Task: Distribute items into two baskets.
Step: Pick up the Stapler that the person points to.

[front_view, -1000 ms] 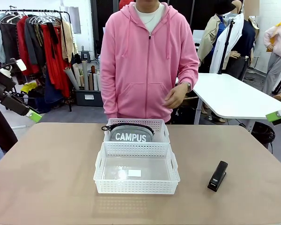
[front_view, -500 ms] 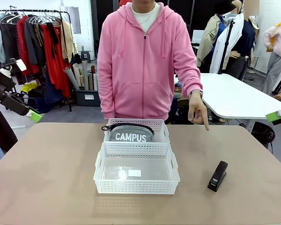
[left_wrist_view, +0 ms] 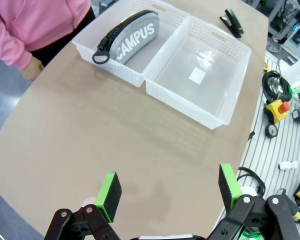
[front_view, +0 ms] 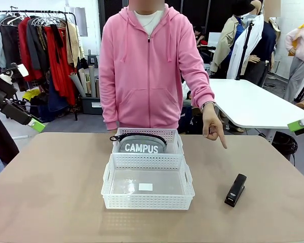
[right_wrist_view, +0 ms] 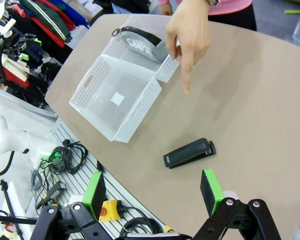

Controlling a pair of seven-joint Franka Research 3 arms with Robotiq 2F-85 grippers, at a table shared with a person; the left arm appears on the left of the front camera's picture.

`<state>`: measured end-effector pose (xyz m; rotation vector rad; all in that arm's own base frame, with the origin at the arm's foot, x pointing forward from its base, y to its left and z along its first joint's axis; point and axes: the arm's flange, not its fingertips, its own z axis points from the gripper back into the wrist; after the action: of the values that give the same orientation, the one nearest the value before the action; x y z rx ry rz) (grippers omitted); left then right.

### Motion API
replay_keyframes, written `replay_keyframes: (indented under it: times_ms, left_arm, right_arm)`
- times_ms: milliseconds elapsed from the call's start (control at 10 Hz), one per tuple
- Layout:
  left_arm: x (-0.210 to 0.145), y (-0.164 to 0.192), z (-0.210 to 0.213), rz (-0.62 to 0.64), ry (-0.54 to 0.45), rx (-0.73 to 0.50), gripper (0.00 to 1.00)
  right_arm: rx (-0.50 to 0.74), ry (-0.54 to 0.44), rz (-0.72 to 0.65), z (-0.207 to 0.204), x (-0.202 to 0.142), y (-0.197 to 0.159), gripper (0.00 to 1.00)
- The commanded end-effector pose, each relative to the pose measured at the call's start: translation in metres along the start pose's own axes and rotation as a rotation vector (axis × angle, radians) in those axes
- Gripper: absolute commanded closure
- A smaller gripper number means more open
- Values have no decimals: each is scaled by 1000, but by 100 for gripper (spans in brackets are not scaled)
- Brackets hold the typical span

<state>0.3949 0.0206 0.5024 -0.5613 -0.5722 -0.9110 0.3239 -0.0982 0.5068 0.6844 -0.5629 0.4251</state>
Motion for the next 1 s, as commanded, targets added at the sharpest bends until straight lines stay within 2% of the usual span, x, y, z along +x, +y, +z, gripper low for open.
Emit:
replay_keyframes:
  times_ms: [0,500,900]
  left_arm:
    - [-1,-1,1,14,12,-2,0]
    - [-1,-1,1,14,12,-2,0]
    - [-1,-1,1,14,12,-2,0]
  right_arm:
    - [10,-16,9,1,1,0,0]
    - [2,138,-52,-30,17,29,0]
    - [-109,281,-254,-54,27,56,0]
